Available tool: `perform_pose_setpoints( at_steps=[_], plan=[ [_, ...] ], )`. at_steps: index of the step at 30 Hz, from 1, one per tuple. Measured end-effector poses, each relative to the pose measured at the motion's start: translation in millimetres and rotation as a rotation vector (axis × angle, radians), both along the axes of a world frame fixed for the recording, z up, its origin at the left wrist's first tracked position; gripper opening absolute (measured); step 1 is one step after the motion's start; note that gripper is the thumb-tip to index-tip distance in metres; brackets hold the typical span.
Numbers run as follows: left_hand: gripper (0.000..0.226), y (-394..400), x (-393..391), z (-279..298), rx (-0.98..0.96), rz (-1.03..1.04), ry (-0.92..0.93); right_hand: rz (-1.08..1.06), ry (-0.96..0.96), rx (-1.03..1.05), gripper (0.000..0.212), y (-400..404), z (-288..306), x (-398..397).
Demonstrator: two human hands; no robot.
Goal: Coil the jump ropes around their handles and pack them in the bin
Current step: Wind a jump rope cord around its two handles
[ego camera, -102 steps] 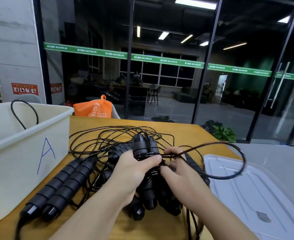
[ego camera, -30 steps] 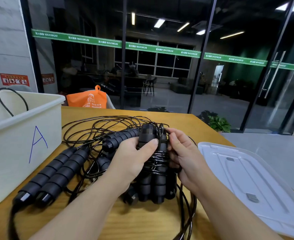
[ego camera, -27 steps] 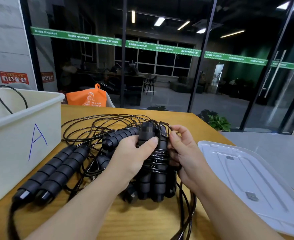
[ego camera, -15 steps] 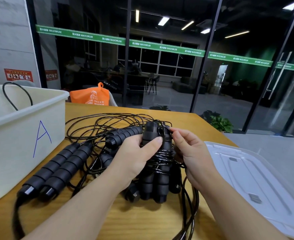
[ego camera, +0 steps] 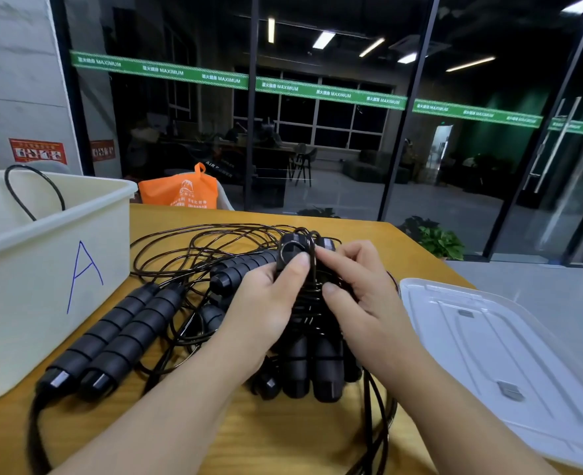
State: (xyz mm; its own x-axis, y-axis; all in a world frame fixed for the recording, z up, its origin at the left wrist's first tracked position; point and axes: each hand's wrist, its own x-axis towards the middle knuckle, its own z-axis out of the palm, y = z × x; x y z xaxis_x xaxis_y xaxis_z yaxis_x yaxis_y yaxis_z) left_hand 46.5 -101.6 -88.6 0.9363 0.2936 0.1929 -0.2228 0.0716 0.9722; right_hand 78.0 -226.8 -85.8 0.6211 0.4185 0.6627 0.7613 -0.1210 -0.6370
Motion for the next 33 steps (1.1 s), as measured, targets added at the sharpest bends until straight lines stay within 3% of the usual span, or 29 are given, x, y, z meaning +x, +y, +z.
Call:
perform_pose_setpoints(
  at_steps=[5,11,17,20,25,28,33],
  plan=[
    [0.033,5,1,7,-0.095,0.114,-0.003,-0.146,-0.090,0.097,0.028,-6,1,8],
    [0.035,13,0,11,-0.183,0.129,0.027,-0.116,0.152,0.236,0.030,-12,4,14],
    [0.045,8,-5,11,-0.075,-0.002,-0.021,-0.126,0.222,0.262,0.029,-15,6,19],
    [0.050,6,-7,10,-0.062,-0.038,-0.039,-0.153,0.163,0.212,0.029,-13,4,16],
    [0.039,5,-8,12,-0.059,-0.080,-0.068,-0.187,-0.178,0.157,0.020,-7,4,8],
    [0.037,4,-8,11,-0.003,-0.125,-0.039,-0.212,-0.265,0.152,0.014,-6,2,8],
    [0.068,-1,-8,10,0.000,-0.048,-0.002,-0.229,-0.215,0.180,0.016,-6,4,7]
  ],
)
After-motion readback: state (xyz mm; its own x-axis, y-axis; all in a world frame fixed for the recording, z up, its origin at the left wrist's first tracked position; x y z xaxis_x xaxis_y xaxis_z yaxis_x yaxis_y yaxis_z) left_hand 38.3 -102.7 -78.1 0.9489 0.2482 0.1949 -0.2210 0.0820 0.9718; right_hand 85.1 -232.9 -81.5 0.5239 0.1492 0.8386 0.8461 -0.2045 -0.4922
